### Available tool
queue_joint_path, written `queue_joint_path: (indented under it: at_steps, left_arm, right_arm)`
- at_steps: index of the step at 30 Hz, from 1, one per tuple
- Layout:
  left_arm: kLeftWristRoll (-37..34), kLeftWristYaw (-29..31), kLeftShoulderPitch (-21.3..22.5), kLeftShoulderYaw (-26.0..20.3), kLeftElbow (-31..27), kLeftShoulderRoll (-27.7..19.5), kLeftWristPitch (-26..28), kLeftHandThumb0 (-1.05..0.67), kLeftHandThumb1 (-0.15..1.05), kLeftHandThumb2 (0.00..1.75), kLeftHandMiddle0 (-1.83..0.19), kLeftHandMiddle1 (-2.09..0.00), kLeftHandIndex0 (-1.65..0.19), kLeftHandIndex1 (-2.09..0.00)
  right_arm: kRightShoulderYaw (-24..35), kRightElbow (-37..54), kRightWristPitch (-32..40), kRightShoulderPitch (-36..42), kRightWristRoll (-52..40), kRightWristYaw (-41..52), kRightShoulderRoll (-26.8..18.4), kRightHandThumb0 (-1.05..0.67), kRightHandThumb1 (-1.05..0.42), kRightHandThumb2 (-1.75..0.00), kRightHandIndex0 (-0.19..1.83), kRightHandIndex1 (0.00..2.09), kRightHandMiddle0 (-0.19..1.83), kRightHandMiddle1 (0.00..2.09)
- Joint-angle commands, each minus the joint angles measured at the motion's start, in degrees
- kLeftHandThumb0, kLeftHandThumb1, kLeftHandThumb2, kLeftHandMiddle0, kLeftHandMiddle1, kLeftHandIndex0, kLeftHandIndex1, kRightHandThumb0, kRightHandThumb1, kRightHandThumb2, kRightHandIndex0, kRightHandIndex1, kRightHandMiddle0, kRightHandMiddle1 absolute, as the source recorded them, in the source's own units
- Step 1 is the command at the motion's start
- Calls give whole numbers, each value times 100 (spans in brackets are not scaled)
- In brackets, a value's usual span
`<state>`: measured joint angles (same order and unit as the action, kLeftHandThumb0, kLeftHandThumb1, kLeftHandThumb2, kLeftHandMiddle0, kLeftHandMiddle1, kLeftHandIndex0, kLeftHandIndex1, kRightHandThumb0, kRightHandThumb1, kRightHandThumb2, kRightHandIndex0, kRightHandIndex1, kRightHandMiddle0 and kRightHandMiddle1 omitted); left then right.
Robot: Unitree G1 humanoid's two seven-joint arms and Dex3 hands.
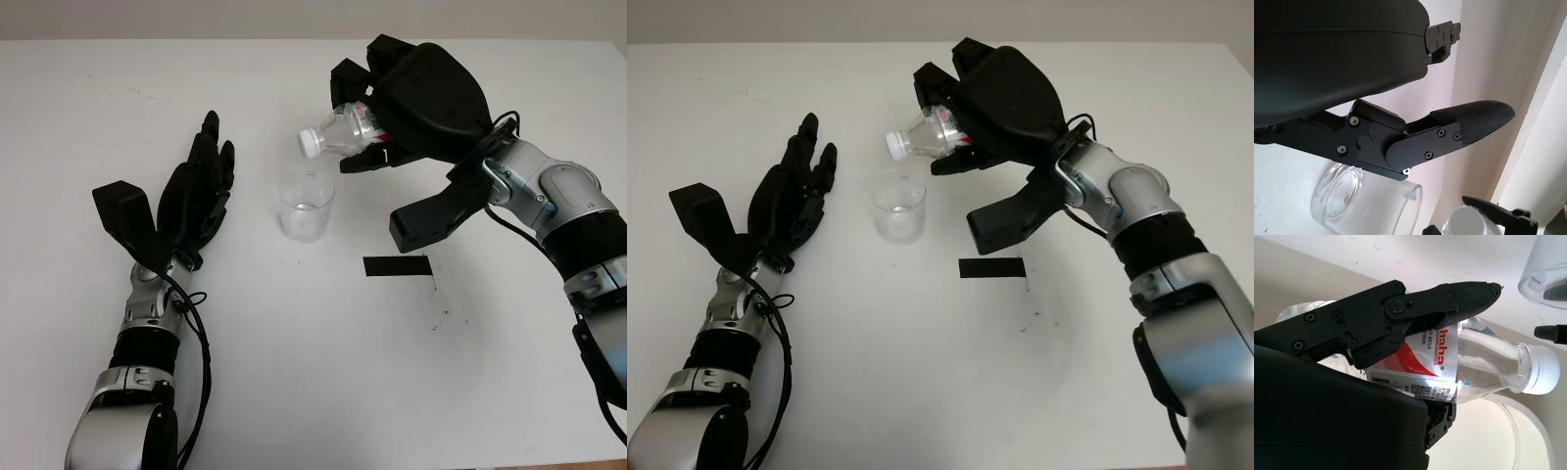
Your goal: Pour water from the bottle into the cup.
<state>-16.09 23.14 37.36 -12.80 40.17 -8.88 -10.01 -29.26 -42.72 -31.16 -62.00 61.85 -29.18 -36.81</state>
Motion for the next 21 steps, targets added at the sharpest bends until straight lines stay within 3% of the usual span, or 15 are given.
queue_joint_path:
  at_steps: [1,13,21]
  left_arm:
    - [17,-15,-80,12,61,18,20,-84,105,77,19,0,19,0]
    - [12,-22,-63,6,83,24,15,-84,105,76,19,0,19,0]
    - [0,16,-43,-7,140,6,-2,-84,105,77,19,0,19,0]
  right_arm:
    - [-69,-33,-43,-175,91,-153,-126,-49,-105,-35,128,209,89,209]
    - [-374,-119,-10,-303,509,-548,-208,-51,-105,-38,132,209,93,209]
    - [-464,-148,33,-330,606,-614,-249,-51,-105,-36,131,209,85,209]
